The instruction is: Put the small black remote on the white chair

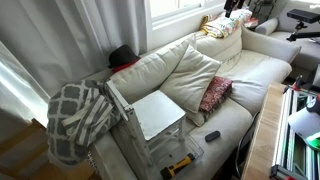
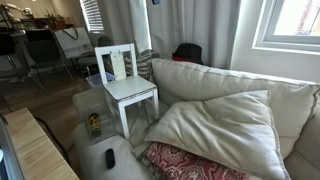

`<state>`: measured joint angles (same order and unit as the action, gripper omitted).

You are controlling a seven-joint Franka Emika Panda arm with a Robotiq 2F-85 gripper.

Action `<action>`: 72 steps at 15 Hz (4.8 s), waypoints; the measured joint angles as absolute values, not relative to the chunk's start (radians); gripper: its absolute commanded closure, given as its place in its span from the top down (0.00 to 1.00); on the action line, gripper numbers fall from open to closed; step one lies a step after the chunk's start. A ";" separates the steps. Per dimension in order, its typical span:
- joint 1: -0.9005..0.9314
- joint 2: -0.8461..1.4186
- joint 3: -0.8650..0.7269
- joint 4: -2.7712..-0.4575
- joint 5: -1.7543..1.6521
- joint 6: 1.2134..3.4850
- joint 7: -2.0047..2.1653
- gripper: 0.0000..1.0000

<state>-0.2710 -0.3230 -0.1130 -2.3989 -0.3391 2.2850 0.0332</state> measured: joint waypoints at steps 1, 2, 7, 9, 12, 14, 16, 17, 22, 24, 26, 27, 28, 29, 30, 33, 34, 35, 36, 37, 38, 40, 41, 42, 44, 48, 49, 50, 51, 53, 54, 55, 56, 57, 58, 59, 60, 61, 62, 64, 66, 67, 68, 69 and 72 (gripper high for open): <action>-0.271 -0.323 -0.113 -2.399 -0.339 2.285 0.033 1.00; -0.271 -0.323 -0.113 -2.399 -0.339 2.285 0.033 1.00; -0.247 -0.312 -0.114 -2.404 -0.319 2.285 -0.009 1.00; -0.192 -0.276 -0.108 -2.428 -0.275 2.302 -0.059 1.00; -0.102 -0.182 -0.080 -2.463 -0.212 2.374 -0.116 1.00; -0.051 -0.101 -0.056 -2.472 -0.171 2.428 -0.169 1.00; -0.012 -0.019 -0.029 -2.474 -0.133 2.475 -0.231 1.00; 0.002 0.022 -0.014 -2.473 -0.112 2.496 -0.269 1.00; 0.020 0.182 0.054 -2.446 -0.042 2.525 -0.442 1.00; 0.019 0.199 0.055 -2.432 -0.041 2.525 -0.455 1.00; 0.018 0.200 0.054 -2.428 -0.041 2.525 -0.458 1.00; 0.018 0.200 0.054 -2.428 -0.041 2.525 -0.458 1.00; 0.018 0.200 0.054 -2.427 -0.041 2.525 -0.458 1.00; 0.018 0.200 0.054 -2.427 -0.041 2.525 -0.458 1.00; 0.018 0.200 0.054 -2.427 -0.041 2.525 -0.459 1.00; 0.018 0.216 0.059 -2.426 -0.045 2.516 -0.459 1.00; 0.019 0.239 0.065 -2.426 -0.050 2.514 -0.459 1.00; 0.019 0.273 0.075 -2.425 -0.059 2.513 -0.472 1.00; 0.022 0.316 0.085 -2.423 -0.075 2.513 -0.479 1.00; 0.028 0.363 0.095 -2.419 -0.097 2.516 -0.483 1.00; 0.034 0.414 0.106 -2.415 -0.120 2.524 -0.490 1.00; 0.047 0.521 0.126 -2.403 -0.174 2.560 -0.507 1.00; 0.053 0.574 0.134 -2.396 -0.201 2.583 -0.516 1.00; 0.059 0.626 0.139 -2.387 -0.226 2.611 -0.523 1.00; 0.066 0.722 0.145 -2.368 -0.265 2.670 -0.535 1.00; 0.062 0.747 0.147 -2.355 -0.268 2.682 -0.534 1.00; 0.061 0.741 0.148 -2.355 -0.268 2.681 -0.534 1.00; 0.061 0.736 0.148 -2.355 -0.268 2.681 -0.534 1.00; 0.061 0.734 0.148 -2.355 -0.268 2.680 -0.534 1.00; 0.061 0.734 0.148 -2.355 -0.268 2.680 -0.534 1.00; 0.057 0.737 0.149 -2.354 -0.265 2.679 -0.533 1.00; 0.048 0.746 0.146 -2.349 -0.265 2.679 -0.533 1.00; 0.029 0.764 0.145 -2.340 -0.264 2.679 -0.536 1.00; 0.002 0.787 0.147 -2.329 -0.264 2.685 -0.547 1.00; -0.029 0.815 0.151 -2.318 -0.264 2.699 -0.567 1.00; -0.062 0.845 0.156 -2.307 -0.264 2.722 -0.593 1.00; -0.096 0.874 0.164 -2.298 -0.264 2.742 -0.623 1.00; -0.130 0.904 0.173 -2.289 -0.264 2.765 -0.658 1.00; -0.160 0.930 0.181 -2.282 -0.264 2.779 -0.692 1.00; -0.215 0.980 0.196 -2.270 -0.265 2.802 -0.769 1.00; -0.249 1.021 0.199 -2.267 -0.269 2.846 -0.840 1.00; -0.257 1.040 0.199 -2.266 -0.270 2.879 -0.866 1.00; -0.262 1.058 0.198 -2.265 -0.271 2.914 -0.885 1.00; -0.263 1.070 0.198 -2.264 -0.271 2.924 -0.888 1.00; -0.262 1.064 0.199 -2.263 -0.271 2.924 -0.888 1.00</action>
